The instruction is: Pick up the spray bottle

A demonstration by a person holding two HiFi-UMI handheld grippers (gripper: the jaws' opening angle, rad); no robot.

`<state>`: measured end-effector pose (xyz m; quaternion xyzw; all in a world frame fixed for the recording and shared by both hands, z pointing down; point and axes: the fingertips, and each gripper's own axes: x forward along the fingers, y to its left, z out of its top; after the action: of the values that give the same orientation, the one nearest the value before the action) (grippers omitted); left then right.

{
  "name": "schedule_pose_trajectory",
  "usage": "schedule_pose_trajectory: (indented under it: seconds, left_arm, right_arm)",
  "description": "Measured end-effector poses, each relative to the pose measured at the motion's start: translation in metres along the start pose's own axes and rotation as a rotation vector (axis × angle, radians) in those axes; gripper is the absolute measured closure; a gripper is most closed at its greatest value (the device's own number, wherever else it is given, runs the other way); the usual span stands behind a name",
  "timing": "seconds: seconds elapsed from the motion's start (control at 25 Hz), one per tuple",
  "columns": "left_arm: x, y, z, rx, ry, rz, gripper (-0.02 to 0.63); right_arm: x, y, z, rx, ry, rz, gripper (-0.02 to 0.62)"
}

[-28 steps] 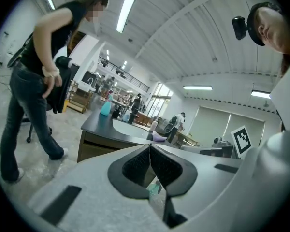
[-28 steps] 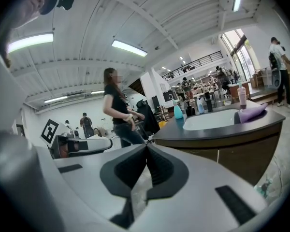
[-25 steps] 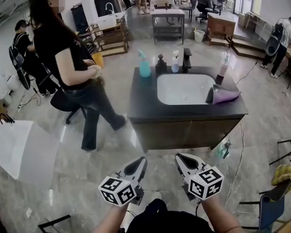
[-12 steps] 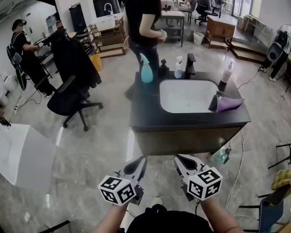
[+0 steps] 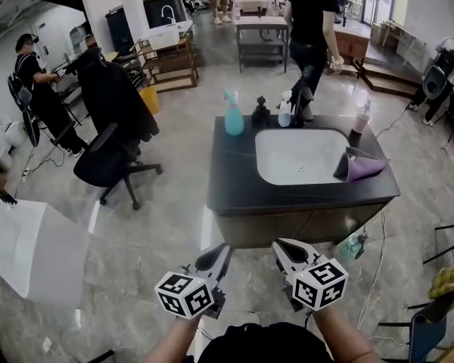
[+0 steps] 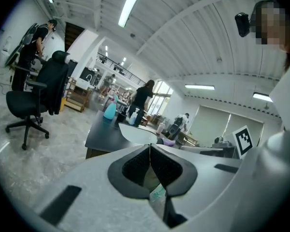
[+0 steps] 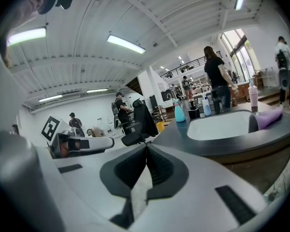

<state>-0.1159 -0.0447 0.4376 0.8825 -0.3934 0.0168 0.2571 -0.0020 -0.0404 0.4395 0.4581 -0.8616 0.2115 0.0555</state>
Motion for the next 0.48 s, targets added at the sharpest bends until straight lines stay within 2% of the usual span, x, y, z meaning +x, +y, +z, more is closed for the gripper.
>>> schedule_pose_trajectory:
  seconds: [0.48]
  left_arm:
    - [0.017,0.022,0.006,0.014,0.015,-0.012,0.598]
  right_arm:
    - [0.032,-0.005,0.008,-0.004,-0.010,0.004,0.588]
